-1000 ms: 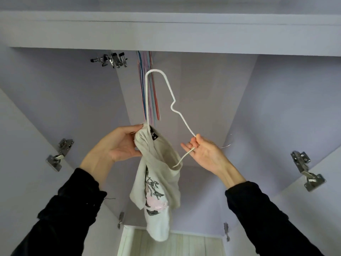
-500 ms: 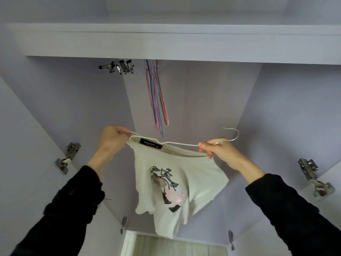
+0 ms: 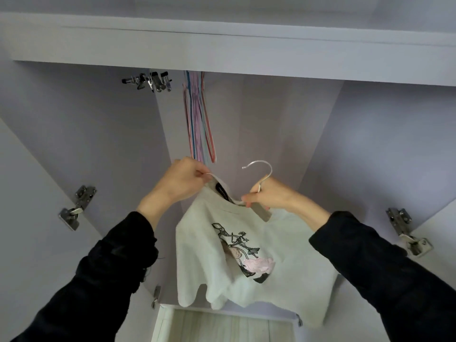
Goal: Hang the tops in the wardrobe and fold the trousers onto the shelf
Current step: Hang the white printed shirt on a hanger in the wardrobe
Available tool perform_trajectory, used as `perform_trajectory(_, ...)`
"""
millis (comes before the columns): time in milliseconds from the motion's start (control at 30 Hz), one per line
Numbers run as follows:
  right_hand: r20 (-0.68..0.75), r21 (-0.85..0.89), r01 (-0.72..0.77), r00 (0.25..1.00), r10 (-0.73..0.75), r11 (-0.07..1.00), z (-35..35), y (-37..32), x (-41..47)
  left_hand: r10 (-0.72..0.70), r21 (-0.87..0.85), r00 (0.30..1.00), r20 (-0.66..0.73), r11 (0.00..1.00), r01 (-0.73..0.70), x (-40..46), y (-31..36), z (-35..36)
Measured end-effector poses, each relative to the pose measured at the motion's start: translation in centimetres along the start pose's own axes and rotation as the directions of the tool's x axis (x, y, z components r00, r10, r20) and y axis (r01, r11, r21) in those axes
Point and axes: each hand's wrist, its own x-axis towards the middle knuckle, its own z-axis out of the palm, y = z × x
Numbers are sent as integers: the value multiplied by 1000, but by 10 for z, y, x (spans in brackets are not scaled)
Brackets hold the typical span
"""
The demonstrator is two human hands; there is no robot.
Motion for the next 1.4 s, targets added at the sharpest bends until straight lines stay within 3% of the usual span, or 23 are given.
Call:
perform_trajectory(133, -40, 243, -11, 999, 21, 970, -14, 2, -6, 37, -38, 995, 95, 999, -33, -7, -5, 15)
perform_trajectory(267, -66, 317, -21, 997, 44, 948, -17, 1, -14, 170, -38, 976, 134, 985, -167, -12, -5, 26)
perform_trajectory(367, -91, 339, 20, 996, 12, 941, -20, -7, -17, 201, 62, 960, 196, 974, -217, -10, -2, 30)
perform_trajectory(433, -101, 344, 52, 995, -18, 937, -21, -13, -19, 203, 83, 971, 129, 973, -215, -10, -4, 31)
perform_trajectory(633, -100, 383, 148, 988, -119, 912, -27, -11, -28, 212, -78, 968, -131, 972, -223, -10, -5, 19)
perform_trajectory(767, -55, 225, 87, 996, -76, 970, -33, 26, -28, 157, -118, 959, -236, 975, -189, -11, -10, 5)
perform_trajectory(900, -204, 79, 73, 977, -56, 994, -24, 45, -23, 115, -150, 954, -277, 976, -161, -11, -13, -2)
perform_trajectory(1100, -248, 166, 143, 964, -99, 976, -28, 41, -26, 55, -73, 980, -192, 995, -70, -10, -26, 1)
perform_trajectory(1200, -481, 264, 197, 875, -48, 944, -38, 41, -28, 24, -64, 982, -189, 997, -37, -10, -33, 4)
perform_trajectory(1267, -610, 149, 197, 790, -66, 969, -46, 46, -30, 24, -79, 979, -205, 996, -41, -11, -35, 7)
perform_trajectory(1333, -532, -65, 80, 840, -102, 995, -51, 50, -32, 6, -138, 972, -235, 990, -39, -11, -33, 11)
perform_trajectory(1400, -297, -277, -26, 953, -60, 960, -53, 47, -36, -11, -228, 965, -261, 972, -51, -12, -29, 18)
